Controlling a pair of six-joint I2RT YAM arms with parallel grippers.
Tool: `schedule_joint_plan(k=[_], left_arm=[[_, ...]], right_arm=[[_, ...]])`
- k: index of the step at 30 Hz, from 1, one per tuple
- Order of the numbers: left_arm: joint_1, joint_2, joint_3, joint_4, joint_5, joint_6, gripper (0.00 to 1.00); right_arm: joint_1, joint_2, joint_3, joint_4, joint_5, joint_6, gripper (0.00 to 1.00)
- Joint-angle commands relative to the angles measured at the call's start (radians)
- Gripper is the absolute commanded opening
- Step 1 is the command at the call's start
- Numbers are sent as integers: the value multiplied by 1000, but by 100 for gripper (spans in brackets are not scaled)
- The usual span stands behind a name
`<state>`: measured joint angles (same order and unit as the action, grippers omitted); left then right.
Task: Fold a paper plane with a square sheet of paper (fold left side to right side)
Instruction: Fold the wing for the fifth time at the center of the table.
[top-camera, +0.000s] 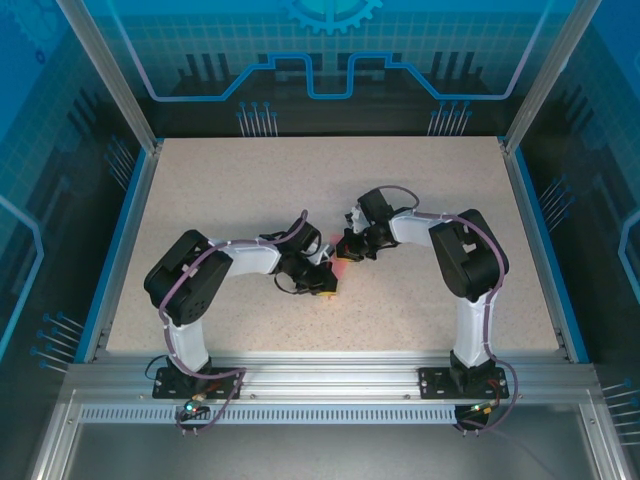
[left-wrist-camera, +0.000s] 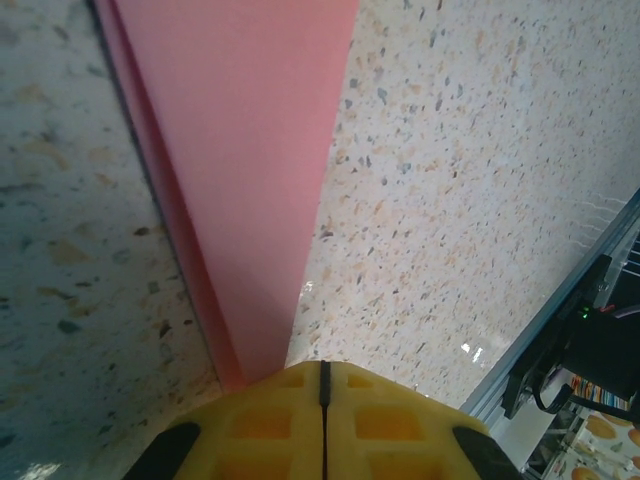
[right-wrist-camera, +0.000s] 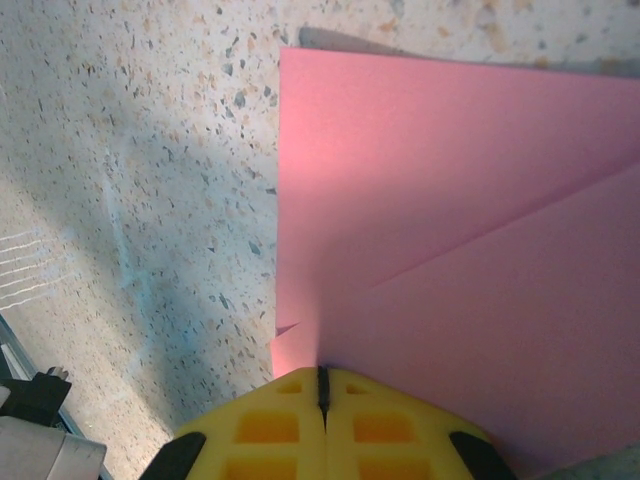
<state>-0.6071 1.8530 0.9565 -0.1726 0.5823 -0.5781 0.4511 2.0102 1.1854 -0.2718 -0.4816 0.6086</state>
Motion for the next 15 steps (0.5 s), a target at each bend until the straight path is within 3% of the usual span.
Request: schedule_joint_plan(k=[1, 15], left_arm=[[-4, 21, -22, 12, -9, -20, 7], [11, 1, -59, 37, -22, -43, 6]], right_arm=[[0, 56, -3, -98, 82, -24, 3], [-11, 81, 6, -144, 116, -48, 3]])
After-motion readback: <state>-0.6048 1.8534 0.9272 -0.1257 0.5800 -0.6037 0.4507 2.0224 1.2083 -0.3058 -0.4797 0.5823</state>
